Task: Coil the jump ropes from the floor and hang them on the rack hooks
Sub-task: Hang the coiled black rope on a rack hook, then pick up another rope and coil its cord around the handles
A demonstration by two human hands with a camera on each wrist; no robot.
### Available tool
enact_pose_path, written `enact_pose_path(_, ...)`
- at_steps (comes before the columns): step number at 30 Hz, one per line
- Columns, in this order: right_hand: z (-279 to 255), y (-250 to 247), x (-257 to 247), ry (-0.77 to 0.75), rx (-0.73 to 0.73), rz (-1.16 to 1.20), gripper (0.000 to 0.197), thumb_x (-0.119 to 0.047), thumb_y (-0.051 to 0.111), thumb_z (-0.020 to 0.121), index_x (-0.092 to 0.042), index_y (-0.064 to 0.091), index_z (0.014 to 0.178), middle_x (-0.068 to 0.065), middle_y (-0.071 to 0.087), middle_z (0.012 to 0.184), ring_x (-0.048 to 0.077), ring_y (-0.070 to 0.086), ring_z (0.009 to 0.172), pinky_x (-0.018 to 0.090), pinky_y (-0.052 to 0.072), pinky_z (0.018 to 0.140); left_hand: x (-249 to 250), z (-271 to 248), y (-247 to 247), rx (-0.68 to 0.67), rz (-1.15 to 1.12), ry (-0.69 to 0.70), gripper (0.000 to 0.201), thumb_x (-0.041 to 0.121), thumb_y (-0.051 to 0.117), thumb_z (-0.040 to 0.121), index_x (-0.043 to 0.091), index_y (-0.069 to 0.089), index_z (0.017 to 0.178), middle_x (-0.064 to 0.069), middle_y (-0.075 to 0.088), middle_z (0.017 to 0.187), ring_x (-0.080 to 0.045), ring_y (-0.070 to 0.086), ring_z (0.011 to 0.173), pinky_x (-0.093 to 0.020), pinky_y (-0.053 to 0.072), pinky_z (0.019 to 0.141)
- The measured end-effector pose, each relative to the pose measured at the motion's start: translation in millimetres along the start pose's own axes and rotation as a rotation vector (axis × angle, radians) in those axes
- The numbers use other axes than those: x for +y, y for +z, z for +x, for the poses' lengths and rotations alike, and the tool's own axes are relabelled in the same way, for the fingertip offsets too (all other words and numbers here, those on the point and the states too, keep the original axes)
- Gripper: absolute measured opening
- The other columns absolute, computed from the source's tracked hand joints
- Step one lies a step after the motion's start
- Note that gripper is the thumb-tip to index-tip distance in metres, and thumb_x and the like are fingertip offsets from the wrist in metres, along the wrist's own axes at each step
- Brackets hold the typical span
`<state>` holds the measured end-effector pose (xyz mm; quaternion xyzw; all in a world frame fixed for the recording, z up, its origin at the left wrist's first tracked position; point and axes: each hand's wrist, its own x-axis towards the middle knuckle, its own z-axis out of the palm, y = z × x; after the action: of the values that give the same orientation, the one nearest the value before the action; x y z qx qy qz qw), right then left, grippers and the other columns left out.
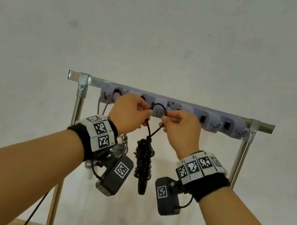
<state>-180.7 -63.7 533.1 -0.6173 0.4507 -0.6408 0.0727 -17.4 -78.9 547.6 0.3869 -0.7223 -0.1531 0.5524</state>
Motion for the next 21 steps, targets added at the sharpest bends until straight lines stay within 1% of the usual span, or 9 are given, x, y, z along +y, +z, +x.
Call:
enact_pose_path(2, -3.5, 3.1, 15.7, 0.02, -0.003, -0.025, 0.013, -0.008, 0.07, 0.086, -0.021, 0.068, 0.088, -0.003, 0.073, 0.073, 0.009, 0.072, 0.07, 0.04, 0.06, 0.078, -11.3, 0.4, 8.1, -0.018, 0.064, 0.002, 0.01, 0.021, 0.068, 0.091, 0.011, 0.07, 0.092, -0.002, 0.075, 0.072, -0.01, 0.072, 0.062, -0.035, 0.062, 0.063)
enact_pose_path(5, -10.2, 6.0, 28.6, 0.0, -0.016, -0.036, 0.013, -0.012, 0.07, 0.088, -0.021, 0.067, 0.095, -0.006, 0.073, 0.077, 0.003, 0.07, 0.074, 0.034, 0.059, 0.082, -21.8, -4.0, 18.3, -0.032, 0.045, -0.012, 0.01, 0.024, 0.07, 0.089, 0.013, 0.069, 0.088, -0.001, 0.075, 0.072, -0.008, 0.072, 0.062, -0.032, 0.058, 0.061)
enact_pose_path(7, -13.9, 6.8, 29.4, -0.002, -0.025, -0.043, 0.017, -0.013, 0.071, 0.088, -0.022, 0.066, 0.101, -0.009, 0.071, 0.082, 0.002, 0.069, 0.078, 0.03, 0.058, 0.083, -23.1, -8.8, 21.6, -0.026, 0.029, -0.016, 0.011, 0.024, 0.073, 0.087, 0.014, 0.069, 0.09, 0.0, 0.075, 0.073, -0.008, 0.072, 0.066, -0.031, 0.057, 0.064)
enact_pose_path(10, -20.8, 3.8, 25.7, 0.01, -0.04, -0.046, 0.029, -0.013, 0.072, 0.086, -0.02, 0.066, 0.113, -0.009, 0.069, 0.094, 0.001, 0.066, 0.087, 0.025, 0.056, 0.086, -21.4, -19.6, 21.5, 0.017, 0.057, -0.006, 0.021, 0.026, 0.075, 0.084, 0.014, 0.069, 0.1, 0.002, 0.074, 0.079, -0.01, 0.07, 0.074, -0.034, 0.058, 0.074)
enact_pose_path(13, -40.0, -4.2, 21.8, -0.015, -0.018, -0.031, 0.031, -0.019, 0.075, 0.083, -0.024, 0.064, 0.112, -0.01, 0.068, 0.098, -0.002, 0.065, 0.087, 0.017, 0.054, 0.082, -21.6, -43.8, 17.4, 0.033, 0.077, 0.027, 0.024, 0.03, 0.074, 0.084, 0.017, 0.067, 0.103, 0.009, 0.069, 0.081, -0.007, 0.065, 0.074, -0.027, 0.055, 0.072)
enact_pose_path(15, -62.3, -8.7, 22.4, -0.008, -0.046, -0.039, 0.027, -0.021, 0.076, 0.082, -0.026, 0.065, 0.106, -0.01, 0.069, 0.093, -0.001, 0.065, 0.083, 0.017, 0.053, 0.08, -27.4, -68.6, 16.1, -0.013, 0.092, 0.035, 0.018, 0.029, 0.072, 0.085, 0.019, 0.068, 0.099, 0.011, 0.067, 0.08, -0.008, 0.064, 0.075, -0.025, 0.054, 0.07)
enact_pose_path(17, -89.9, -10.2, 29.9, 0.029, -0.126, -0.054, 0.023, -0.02, 0.076, 0.082, -0.024, 0.068, 0.102, -0.009, 0.07, 0.088, 0.002, 0.066, 0.078, 0.019, 0.054, 0.077, -41.9, -98.2, 16.9, -0.075, 0.096, 0.012, 0.013, 0.027, 0.071, 0.085, 0.019, 0.068, 0.095, 0.011, 0.067, 0.08, -0.006, 0.064, 0.074, -0.021, 0.053, 0.067)
enact_pose_path(19, -123.0, -10.7, 43.9, 0.095, -0.226, -0.062, 0.02, -0.02, 0.077, 0.081, -0.023, 0.07, 0.1, -0.008, 0.07, 0.085, 0.004, 0.066, 0.074, 0.021, 0.054, 0.075, -63.2, -133.2, 20.0, -0.172, 0.115, -0.043, 0.01, 0.028, 0.07, 0.086, 0.021, 0.069, 0.093, 0.011, 0.067, 0.08, -0.004, 0.063, 0.07, -0.015, 0.049, 0.062)
enact_pose_path(21, -161.6, -7.7, 64.3, 0.189, -0.356, -0.091, 0.017, -0.023, 0.078, 0.081, -0.023, 0.071, 0.097, -0.007, 0.071, 0.086, 0.009, 0.068, 0.076, 0.025, 0.055, 0.076, -91.2, -174.6, 25.3, -0.302, 0.154, -0.131, 0.006, 0.03, 0.07, 0.087, 0.024, 0.069, 0.089, 0.011, 0.067, 0.078, -0.001, 0.062, 0.069, -0.007, 0.043, 0.057)
